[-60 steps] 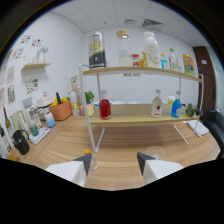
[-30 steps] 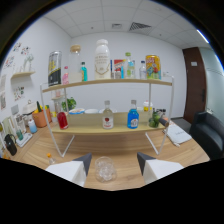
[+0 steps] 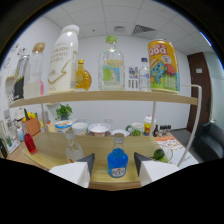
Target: Make me a cup of Mount Fuji.
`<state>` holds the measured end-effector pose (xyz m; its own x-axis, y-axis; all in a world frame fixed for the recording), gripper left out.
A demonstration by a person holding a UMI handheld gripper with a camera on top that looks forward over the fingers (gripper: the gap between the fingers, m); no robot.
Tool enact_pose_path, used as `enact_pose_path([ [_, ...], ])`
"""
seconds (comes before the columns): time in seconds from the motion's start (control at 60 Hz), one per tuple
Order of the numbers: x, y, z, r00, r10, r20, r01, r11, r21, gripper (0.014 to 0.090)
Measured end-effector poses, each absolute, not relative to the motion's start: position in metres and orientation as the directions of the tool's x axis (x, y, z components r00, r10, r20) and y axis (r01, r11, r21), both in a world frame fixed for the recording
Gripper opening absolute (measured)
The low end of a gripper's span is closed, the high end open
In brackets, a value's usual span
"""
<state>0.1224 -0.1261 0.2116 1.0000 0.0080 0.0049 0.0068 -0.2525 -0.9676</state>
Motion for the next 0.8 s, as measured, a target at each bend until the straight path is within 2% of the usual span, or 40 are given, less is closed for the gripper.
enact_pose_path([
  [0.2,0.130,-0.103,0.185,1.000,0.021,0.021,0.026,-0.314,-0.949,0.0394],
  [0.217,0.132,-0.103,0.185,1.000,0.018,0.021,0.026,-0.314,-0.949,0.0383],
  [0.467,0.127,-0.111,0.188,0.999,0.018,-0.032,-0.025,-0.323,-0.946,0.0367],
  [0.65,0.119,-0.154,0.207,0.997,0.023,-0.068,-0.058,-0.297,-0.953,0.0364],
  [0.8,0.117,-0.194,0.176,0.993,-0.004,-0.116,-0.110,-0.352,-0.929,0.0363],
])
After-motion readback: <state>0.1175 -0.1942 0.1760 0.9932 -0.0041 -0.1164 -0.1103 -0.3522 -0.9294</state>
